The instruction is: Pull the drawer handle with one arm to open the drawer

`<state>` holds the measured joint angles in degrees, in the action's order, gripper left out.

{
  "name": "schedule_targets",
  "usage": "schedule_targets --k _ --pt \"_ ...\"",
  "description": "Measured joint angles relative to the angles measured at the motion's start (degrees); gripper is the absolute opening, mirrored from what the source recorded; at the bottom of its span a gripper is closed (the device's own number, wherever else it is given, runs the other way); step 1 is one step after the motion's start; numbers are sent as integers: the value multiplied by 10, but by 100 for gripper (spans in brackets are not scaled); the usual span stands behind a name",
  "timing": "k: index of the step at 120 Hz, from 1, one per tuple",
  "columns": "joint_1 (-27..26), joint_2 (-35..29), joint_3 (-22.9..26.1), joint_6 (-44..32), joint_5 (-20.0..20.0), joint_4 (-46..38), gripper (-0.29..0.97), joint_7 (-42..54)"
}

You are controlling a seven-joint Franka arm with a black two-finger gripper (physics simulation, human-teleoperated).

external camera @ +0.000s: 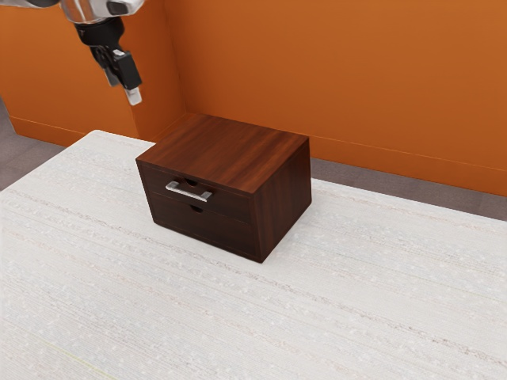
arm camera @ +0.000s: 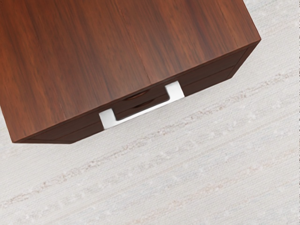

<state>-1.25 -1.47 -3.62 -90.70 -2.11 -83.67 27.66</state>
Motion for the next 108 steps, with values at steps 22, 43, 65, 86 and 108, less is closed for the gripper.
schedule_targets --k 22,43,65,86,108 --pt "-10 -11 -24 10 27 43 68 4" --pt "-2 -47 -18 106 26 167 68 103" --pt "-1 -198 -89 39 -19 -192 68 284" --pt "-13 -181 -114 -116 -25 -329 68 413" --pt "-30 -192 -121 -241 -23 -387 59 516"
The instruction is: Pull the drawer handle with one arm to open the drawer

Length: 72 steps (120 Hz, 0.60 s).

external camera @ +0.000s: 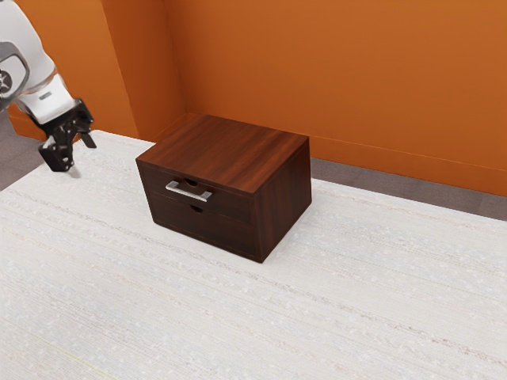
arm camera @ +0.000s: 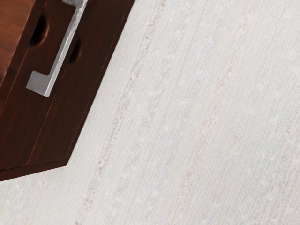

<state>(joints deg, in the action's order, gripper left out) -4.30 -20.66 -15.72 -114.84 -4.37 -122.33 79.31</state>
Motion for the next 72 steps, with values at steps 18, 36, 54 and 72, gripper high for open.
schedule_targets --k 18,36,54,72 --pt "-4 -22 -16 -51 4 -34 57 69" --pt "-31 -20 -38 -85 13 -39 56 129" --pt "-61 -7 -41 -122 21 -53 55 176" --pt "-84 31 -49 -169 45 -66 54 210"
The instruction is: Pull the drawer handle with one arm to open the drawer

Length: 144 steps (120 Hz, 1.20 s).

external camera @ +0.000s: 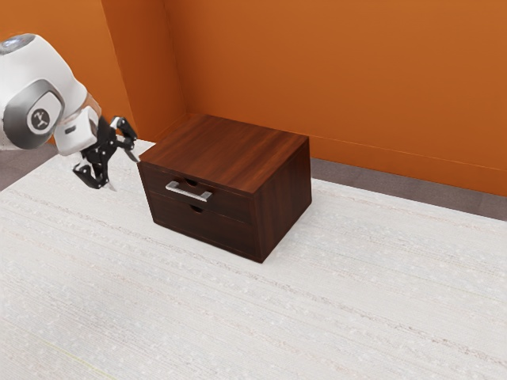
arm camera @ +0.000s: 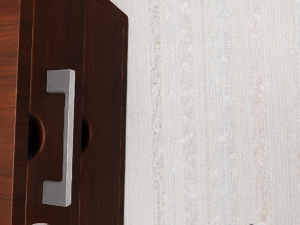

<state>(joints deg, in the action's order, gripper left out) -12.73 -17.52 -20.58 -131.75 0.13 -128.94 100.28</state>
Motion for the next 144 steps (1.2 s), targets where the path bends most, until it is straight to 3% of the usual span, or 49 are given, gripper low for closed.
schedule_targets --k 15,45,88,125,144 --pt "-2 71 -5 -38 14 10 49 20" --pt "-26 153 0 -97 53 46 39 48" --pt "-92 195 2 -128 89 66 34 73" --pt "-7 198 1 -136 98 68 33 85" --pt "-5 198 2 -137 99 68 33 89"
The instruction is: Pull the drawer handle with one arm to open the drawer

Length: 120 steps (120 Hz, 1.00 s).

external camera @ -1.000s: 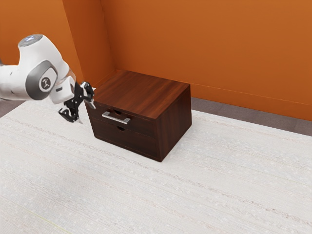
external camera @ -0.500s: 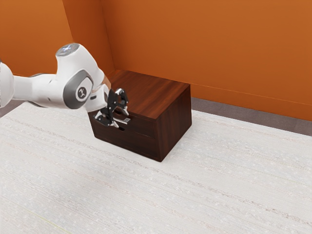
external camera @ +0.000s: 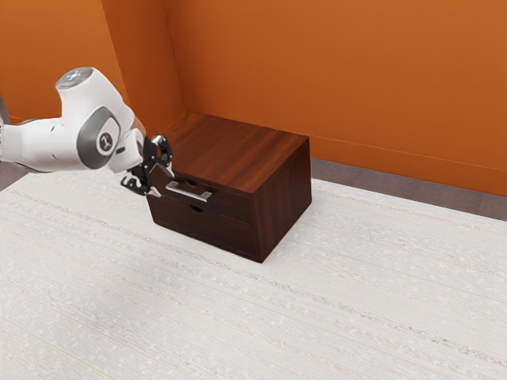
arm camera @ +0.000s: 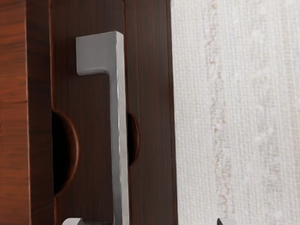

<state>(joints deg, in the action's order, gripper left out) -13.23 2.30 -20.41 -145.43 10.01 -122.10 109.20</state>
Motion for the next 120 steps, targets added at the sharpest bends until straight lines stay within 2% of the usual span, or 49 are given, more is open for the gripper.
schedule_targets --k 32,69,120 --pt "-36 0 0 -1 1 0 33 5" --pt "-19 6 0 -1 3 0 30 9" --pt "-23 34 0 -12 18 9 20 12"
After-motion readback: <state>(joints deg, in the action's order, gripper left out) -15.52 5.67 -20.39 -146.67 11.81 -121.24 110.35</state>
